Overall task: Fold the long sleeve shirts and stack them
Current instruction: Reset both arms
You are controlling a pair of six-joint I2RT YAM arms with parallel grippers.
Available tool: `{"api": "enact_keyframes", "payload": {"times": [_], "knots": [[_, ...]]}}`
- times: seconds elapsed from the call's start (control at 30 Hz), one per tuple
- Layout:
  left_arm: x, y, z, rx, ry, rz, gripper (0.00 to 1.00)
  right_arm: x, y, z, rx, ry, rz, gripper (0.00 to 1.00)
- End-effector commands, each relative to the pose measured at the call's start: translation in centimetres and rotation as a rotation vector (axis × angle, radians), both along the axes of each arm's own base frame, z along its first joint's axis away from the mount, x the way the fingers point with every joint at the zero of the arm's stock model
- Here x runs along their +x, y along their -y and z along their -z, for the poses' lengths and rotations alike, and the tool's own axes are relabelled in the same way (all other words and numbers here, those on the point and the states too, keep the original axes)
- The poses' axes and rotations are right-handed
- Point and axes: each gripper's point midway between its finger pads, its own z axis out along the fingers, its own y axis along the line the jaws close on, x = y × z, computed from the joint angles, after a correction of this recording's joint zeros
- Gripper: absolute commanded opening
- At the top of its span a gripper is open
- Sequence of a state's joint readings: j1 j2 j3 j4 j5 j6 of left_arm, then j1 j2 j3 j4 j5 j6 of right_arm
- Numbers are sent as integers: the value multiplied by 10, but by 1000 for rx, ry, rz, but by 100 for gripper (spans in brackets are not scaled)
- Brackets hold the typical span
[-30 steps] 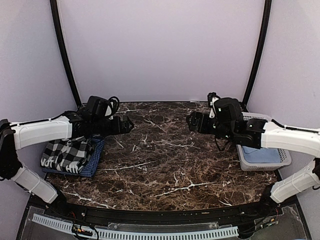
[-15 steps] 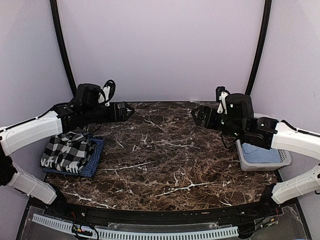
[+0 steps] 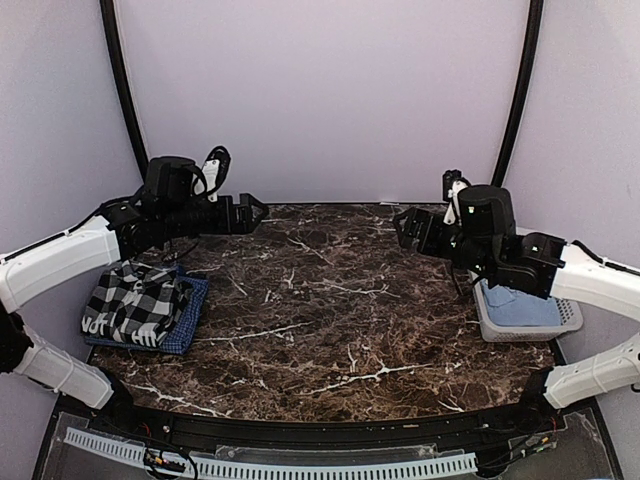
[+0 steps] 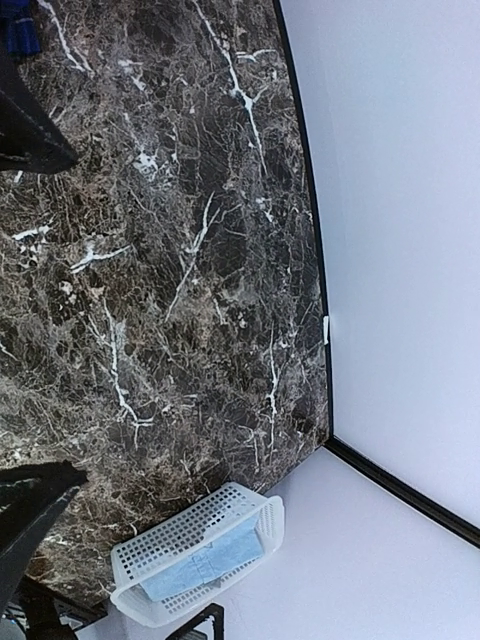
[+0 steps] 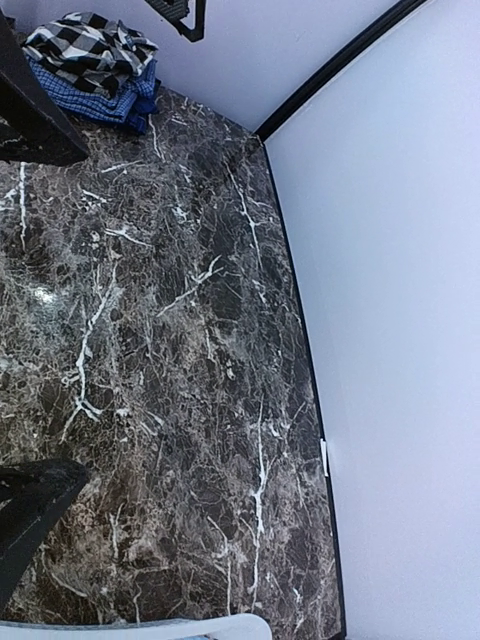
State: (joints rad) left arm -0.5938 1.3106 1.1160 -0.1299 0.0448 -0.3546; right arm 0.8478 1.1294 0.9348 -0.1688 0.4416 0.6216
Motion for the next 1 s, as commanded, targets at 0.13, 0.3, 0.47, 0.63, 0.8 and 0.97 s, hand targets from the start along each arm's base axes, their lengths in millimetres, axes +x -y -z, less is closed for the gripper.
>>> {"api": "enact_keyframes", "payload": {"times": [0.13,0.3,0.47,0.63,0.8,0.97], "knots": [[-2,0,-29,10,91,26,99,5,14,-24,2,61,65,99],[-3,5,-27,1,90,46,99,7,14,-21,-2,48,81,98],[-2,7,-24,13,87,63,99,10,13,-16,-12,26,90,99],[-1,8,-25,28,100,69,99,12,11,-17,-13,16,97,99],[-2,10,-26,27,101,83,99,13,12,-17,-9,15,107,99],[-2,10,-25,26,98,87,99,11,13,-16,-2,11,110,99]]}}
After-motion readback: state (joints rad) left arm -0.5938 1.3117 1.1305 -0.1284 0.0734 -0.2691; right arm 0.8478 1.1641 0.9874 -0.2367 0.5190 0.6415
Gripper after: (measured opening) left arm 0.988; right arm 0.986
